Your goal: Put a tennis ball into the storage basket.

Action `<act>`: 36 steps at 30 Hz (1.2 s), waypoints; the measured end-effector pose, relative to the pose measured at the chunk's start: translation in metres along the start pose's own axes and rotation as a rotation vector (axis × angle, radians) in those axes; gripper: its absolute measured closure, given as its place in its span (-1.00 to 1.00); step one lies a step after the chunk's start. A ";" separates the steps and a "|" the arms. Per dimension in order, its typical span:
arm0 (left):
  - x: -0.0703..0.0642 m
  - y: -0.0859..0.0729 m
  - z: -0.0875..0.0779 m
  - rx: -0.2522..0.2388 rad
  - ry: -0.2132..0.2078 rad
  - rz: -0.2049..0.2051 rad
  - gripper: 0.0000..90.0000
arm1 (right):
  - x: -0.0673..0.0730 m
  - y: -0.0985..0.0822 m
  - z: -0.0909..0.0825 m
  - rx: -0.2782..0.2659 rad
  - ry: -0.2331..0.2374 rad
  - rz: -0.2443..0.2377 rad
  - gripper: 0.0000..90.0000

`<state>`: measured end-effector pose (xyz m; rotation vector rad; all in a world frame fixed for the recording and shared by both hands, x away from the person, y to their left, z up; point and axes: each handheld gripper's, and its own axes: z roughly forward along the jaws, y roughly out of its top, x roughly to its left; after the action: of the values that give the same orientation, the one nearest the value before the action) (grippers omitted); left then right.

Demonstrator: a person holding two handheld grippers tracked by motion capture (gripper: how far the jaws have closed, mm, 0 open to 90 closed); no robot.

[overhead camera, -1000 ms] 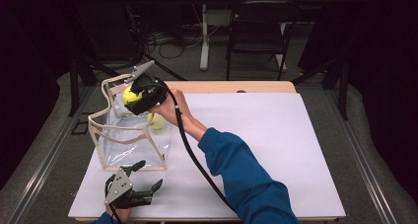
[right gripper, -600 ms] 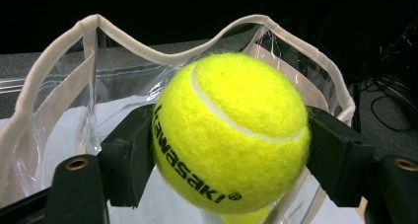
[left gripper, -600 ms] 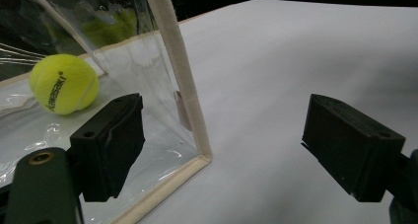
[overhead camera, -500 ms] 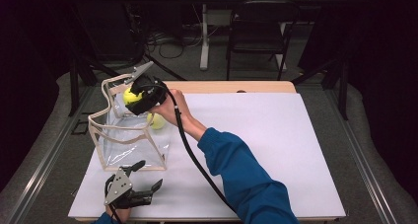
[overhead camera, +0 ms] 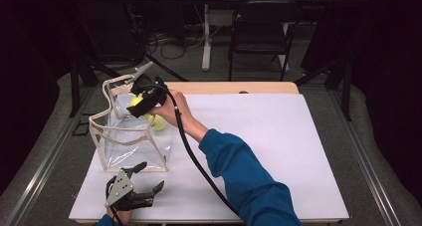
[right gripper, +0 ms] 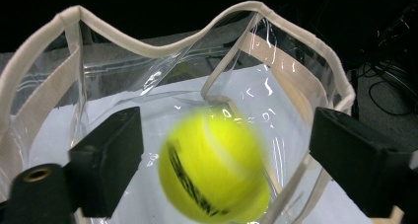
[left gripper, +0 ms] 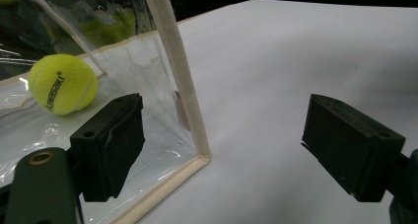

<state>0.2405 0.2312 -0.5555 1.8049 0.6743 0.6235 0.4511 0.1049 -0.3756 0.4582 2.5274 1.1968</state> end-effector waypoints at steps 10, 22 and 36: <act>0.000 0.000 0.001 0.000 0.003 0.000 -0.65 | -0.009 -0.008 -0.032 -0.043 0.067 0.034 -0.93; 0.000 0.001 0.002 0.002 0.014 -0.001 -0.65 | -0.017 -0.033 -0.054 -0.033 0.114 0.048 -0.99; -0.003 0.002 0.002 0.009 0.020 0.001 -0.65 | -0.024 -0.057 -0.079 -0.049 0.098 0.063 -1.00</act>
<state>0.2398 0.2273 -0.5546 1.8093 0.6901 0.6406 0.4326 0.0067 -0.3688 0.4824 2.5760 1.3316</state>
